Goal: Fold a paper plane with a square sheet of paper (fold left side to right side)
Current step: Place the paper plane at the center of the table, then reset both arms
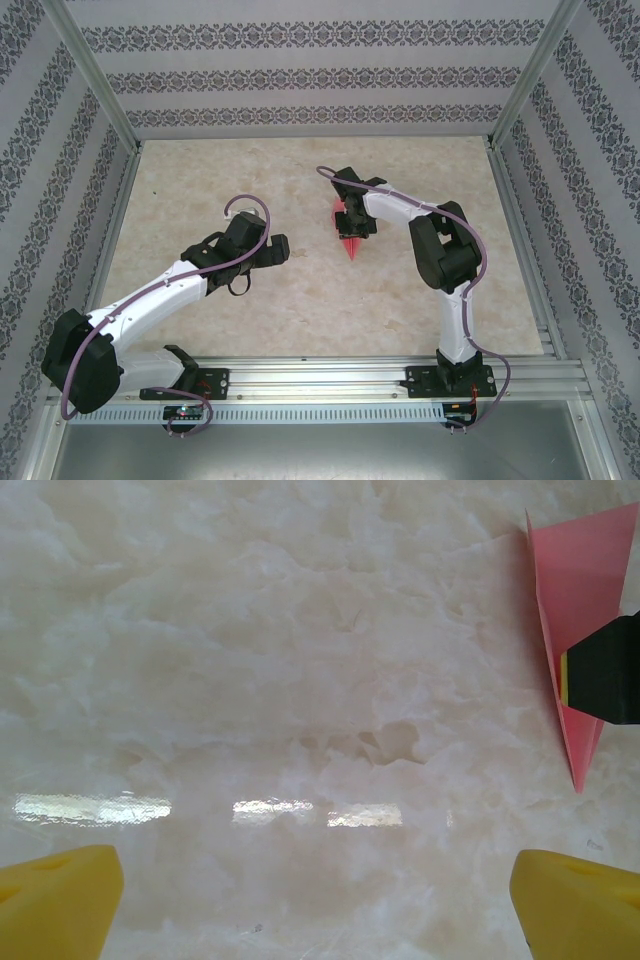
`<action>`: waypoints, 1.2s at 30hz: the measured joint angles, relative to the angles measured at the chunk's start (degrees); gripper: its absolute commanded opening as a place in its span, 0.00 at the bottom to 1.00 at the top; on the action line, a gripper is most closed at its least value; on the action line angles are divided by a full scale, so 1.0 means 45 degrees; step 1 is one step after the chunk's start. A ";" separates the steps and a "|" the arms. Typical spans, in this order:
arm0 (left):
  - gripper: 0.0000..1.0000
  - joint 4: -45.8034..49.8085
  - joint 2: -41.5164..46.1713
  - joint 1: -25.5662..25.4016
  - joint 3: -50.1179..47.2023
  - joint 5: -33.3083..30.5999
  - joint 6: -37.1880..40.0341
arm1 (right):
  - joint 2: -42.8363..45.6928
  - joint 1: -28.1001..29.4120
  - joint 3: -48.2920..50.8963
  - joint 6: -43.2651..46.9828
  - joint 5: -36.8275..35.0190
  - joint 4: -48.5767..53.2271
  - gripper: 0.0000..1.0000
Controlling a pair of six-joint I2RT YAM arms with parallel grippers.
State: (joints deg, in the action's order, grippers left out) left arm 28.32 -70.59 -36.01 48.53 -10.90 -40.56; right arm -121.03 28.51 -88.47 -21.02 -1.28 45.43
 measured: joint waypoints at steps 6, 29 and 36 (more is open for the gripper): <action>1.00 0.0029 0.0000 0.0000 0.0005 -0.0058 0.0010 | 0.0204 0.0141 -0.0238 0.0049 -0.0413 0.0534 0.36; 1.00 -0.0437 0.1554 0.4017 0.0772 -0.1511 0.1205 | 1.1132 -0.1535 0.4036 0.1311 -0.2618 -0.0743 0.93; 1.00 -0.2662 0.3662 0.4401 -0.0583 -0.4750 0.2749 | 1.4416 -0.3852 0.8335 0.1661 -0.3395 -0.3784 0.98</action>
State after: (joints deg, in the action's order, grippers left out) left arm 16.34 -54.11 -16.21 45.91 -32.27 -28.18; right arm -56.16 11.18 -50.96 -13.54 -16.56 28.40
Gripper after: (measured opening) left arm 0.998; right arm 0.980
